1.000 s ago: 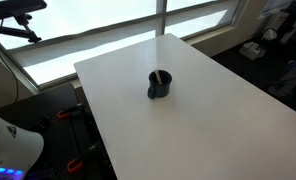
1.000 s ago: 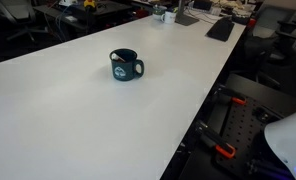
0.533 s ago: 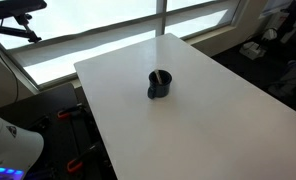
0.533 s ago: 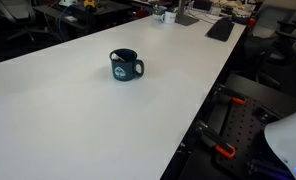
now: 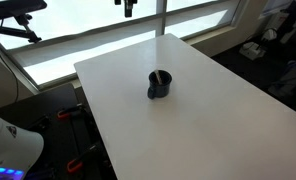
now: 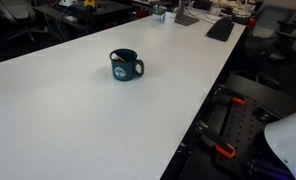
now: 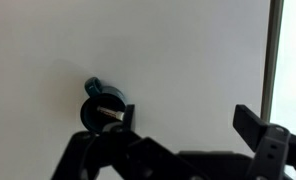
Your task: Remove the marker from the cup and put it on the table
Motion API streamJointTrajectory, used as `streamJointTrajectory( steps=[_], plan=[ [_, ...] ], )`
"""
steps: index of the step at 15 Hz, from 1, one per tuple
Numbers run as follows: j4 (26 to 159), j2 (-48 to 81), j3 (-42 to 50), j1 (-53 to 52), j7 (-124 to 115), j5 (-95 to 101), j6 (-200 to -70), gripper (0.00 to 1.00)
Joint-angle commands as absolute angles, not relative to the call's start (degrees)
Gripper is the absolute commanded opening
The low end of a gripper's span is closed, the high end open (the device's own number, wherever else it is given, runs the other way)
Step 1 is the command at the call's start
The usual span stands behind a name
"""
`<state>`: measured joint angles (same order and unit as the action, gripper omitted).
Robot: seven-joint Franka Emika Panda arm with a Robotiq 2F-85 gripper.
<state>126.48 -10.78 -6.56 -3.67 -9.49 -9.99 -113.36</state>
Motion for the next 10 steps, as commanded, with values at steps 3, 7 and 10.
streamJointTrajectory(
  steps=[3,7,10],
  plan=[
    [126.4,-11.1,-6.2,-4.1,-9.6,-9.9,-113.2,1.00],
    [126.9,-9.2,-5.8,-3.9,-10.2,-11.2,-114.3,1.00],
    [127.2,-6.9,-4.9,-3.3,-12.3,-14.0,-116.5,1.00]
  ],
)
